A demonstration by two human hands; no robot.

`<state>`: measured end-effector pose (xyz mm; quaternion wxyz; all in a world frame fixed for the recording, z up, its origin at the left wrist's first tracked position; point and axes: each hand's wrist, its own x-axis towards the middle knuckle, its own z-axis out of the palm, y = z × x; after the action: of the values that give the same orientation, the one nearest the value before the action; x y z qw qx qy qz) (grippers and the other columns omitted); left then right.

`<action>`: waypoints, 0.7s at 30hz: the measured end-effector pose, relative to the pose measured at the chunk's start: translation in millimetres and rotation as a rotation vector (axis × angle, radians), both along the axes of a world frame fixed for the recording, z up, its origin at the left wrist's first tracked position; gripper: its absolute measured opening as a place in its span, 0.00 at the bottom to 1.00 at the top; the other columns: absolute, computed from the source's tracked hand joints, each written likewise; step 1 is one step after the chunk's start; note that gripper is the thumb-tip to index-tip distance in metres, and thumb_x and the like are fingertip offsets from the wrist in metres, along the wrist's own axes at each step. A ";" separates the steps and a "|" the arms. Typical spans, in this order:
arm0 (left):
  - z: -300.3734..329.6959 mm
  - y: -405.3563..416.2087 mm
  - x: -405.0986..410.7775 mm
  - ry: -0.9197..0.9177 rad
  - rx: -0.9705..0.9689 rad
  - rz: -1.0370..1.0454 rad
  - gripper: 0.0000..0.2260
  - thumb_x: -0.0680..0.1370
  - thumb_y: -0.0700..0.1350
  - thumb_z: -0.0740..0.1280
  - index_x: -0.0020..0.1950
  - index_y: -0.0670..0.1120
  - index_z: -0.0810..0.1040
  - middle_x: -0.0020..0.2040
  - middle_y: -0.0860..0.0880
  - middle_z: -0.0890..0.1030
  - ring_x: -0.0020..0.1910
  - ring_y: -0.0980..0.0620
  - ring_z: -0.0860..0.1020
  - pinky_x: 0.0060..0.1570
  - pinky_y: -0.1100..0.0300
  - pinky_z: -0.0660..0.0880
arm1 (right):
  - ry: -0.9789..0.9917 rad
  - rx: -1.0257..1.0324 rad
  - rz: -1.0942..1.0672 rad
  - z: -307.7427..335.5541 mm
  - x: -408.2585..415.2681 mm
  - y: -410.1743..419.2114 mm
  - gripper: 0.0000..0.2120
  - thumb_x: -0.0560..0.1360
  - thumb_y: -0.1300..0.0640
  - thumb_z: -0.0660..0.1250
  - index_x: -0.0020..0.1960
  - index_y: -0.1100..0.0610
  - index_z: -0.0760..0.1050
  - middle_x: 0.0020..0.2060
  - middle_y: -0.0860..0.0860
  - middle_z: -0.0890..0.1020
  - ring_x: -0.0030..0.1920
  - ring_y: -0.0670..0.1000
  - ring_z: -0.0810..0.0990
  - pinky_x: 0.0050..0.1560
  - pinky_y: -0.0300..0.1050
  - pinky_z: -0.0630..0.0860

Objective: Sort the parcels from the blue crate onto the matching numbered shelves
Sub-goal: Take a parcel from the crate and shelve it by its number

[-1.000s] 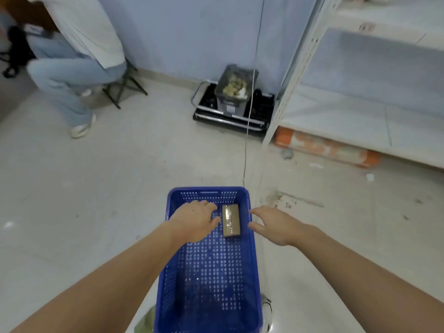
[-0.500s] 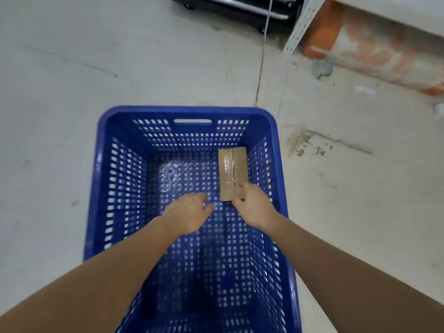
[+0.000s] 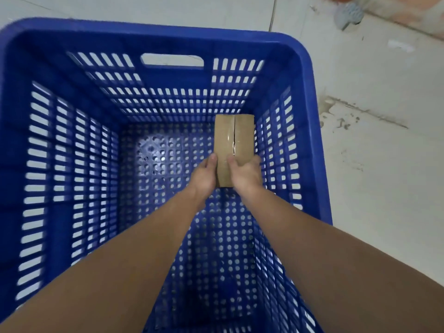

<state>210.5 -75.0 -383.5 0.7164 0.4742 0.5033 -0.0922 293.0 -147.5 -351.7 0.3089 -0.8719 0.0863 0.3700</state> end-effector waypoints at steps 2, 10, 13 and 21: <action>20.7 0.7 -5.7 0.014 -0.002 0.019 0.25 0.87 0.59 0.52 0.75 0.47 0.74 0.65 0.49 0.83 0.64 0.50 0.81 0.72 0.48 0.73 | 0.065 0.055 0.017 15.9 -3.8 -0.7 0.42 0.79 0.39 0.68 0.81 0.58 0.52 0.77 0.56 0.67 0.73 0.59 0.71 0.70 0.55 0.72; 218.9 -2.3 -67.9 0.012 0.241 0.083 0.23 0.86 0.60 0.53 0.58 0.52 0.85 0.53 0.54 0.87 0.54 0.55 0.84 0.61 0.54 0.79 | 0.125 0.236 0.160 184.6 -46.2 -5.5 0.72 0.41 0.21 0.78 0.76 0.48 0.56 0.67 0.47 0.74 0.67 0.50 0.76 0.69 0.55 0.75; 317.5 3.9 -77.9 -0.033 0.349 0.033 0.26 0.87 0.58 0.51 0.47 0.47 0.85 0.48 0.51 0.88 0.48 0.54 0.85 0.52 0.55 0.81 | 0.102 0.269 0.239 270.9 -45.7 0.1 0.75 0.40 0.23 0.79 0.78 0.44 0.49 0.70 0.47 0.69 0.69 0.50 0.73 0.71 0.56 0.73; 603.1 3.9 -95.1 -0.175 0.363 0.058 0.20 0.87 0.57 0.53 0.50 0.66 0.84 0.53 0.63 0.86 0.56 0.61 0.83 0.59 0.61 0.76 | 0.131 0.444 0.376 547.8 -15.4 -12.3 0.52 0.63 0.43 0.83 0.76 0.42 0.53 0.62 0.43 0.75 0.60 0.46 0.78 0.60 0.48 0.78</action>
<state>115.4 -71.0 219.6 0.6625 0.5873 0.4609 0.0622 277.6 -159.7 196.1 0.4117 -0.7581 -0.1401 0.4860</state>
